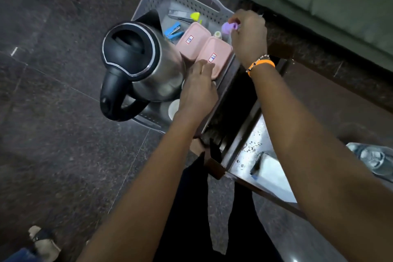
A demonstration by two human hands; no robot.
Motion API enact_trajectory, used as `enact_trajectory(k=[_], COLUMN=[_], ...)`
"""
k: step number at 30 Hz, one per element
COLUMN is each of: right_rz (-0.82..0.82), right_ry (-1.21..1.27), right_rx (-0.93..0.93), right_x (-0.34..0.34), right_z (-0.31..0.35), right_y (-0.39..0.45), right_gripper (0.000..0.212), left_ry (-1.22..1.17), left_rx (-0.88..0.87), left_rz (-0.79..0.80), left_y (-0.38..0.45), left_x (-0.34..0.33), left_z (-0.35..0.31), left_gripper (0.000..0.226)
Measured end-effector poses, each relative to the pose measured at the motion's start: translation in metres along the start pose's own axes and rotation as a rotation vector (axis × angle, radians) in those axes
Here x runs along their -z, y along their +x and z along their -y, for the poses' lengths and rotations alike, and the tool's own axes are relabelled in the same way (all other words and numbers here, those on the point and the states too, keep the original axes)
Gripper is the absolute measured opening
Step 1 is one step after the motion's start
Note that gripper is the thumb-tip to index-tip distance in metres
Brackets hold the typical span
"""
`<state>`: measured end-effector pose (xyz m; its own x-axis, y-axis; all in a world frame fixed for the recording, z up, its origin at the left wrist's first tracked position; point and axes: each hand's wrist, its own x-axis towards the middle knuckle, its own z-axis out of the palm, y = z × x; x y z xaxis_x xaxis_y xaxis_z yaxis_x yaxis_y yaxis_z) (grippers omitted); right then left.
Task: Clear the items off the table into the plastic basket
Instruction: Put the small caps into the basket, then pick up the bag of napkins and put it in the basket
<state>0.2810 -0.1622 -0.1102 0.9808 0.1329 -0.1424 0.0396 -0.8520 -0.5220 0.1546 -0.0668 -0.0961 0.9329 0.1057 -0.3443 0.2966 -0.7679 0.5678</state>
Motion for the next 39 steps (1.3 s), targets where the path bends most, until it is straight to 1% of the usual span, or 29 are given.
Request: enact_trajectory(k=[3, 5, 7, 10, 13, 16, 18, 20, 24, 27, 28, 31, 34, 36, 39], right_rz=[0.122, 0.177, 0.155, 0.069, 0.007, -0.010, -0.003, 0.040, 0.142, 0.170, 0.165, 0.112, 0.044, 0.060, 0.096], right_ry=[-0.155, -0.175, -0.119, -0.012, 0.099, 0.170, 0.179, 0.156, 0.176, 0.213, 0.234, 0.304, 0.392, 0.481, 0.743], right_rx=[-0.025, -0.028, -0.044, -0.039, -0.035, -0.085, -0.161, -0.246, -0.415, -0.557, -0.604, -0.791, -1.044, -1.185, -1.242], right_x=[-0.007, -0.011, -0.010, 0.002, 0.020, 0.034, 0.039, 0.041, 0.048, 0.054, 0.052, 0.049, 0.037, 0.025, 0.008], right_z=[-0.003, -0.004, -0.004, -0.007, -0.019, -0.045, -0.072, -0.104, -0.166, -0.209, -0.220, -0.253, -0.292, -0.307, -0.318], right_y=[0.012, 0.014, 0.012, -0.001, -0.033, -0.083, -0.122, -0.162, -0.237, -0.281, -0.290, -0.315, -0.338, -0.348, -0.353], right_gripper=[0.032, 0.034, 0.038, 0.042, 0.036, 0.029, 0.025, 0.023, 0.021, 0.022, 0.022, 0.027, 0.039, 0.042, 0.038], left_ry=[0.058, 0.058, 0.025, -0.063, -0.183, -0.293, -0.325, -0.311, -0.224, -0.204, -0.209, -0.231, -0.201, -0.175, -0.292], left_rx=[-0.033, -0.043, -0.044, -0.031, -0.041, -0.065, -0.063, -0.017, 0.118, 0.239, 0.276, 0.369, 0.446, 0.482, 0.543], left_rz=[0.009, 0.007, -0.010, -0.067, -0.113, -0.077, -0.007, 0.100, 0.375, 0.569, 0.605, 0.647, 0.653, 0.659, 0.683], left_y=[0.001, 0.001, 0.000, -0.005, -0.019, -0.041, -0.060, -0.080, -0.120, -0.144, -0.147, -0.155, -0.156, -0.156, -0.156], left_x=[-0.002, -0.003, -0.002, -0.001, -0.002, -0.016, -0.037, -0.062, -0.118, -0.156, -0.164, -0.190, -0.222, -0.239, -0.259], left_z=[0.007, 0.008, 0.007, 0.001, -0.010, -0.022, -0.028, -0.032, -0.042, -0.056, -0.057, -0.056, -0.051, -0.047, -0.041], left_gripper=[0.046, 0.046, 0.045, 0.043, 0.037, 0.035, 0.033, 0.029, 0.026, 0.028, 0.030, 0.034, 0.046, 0.054, 0.057])
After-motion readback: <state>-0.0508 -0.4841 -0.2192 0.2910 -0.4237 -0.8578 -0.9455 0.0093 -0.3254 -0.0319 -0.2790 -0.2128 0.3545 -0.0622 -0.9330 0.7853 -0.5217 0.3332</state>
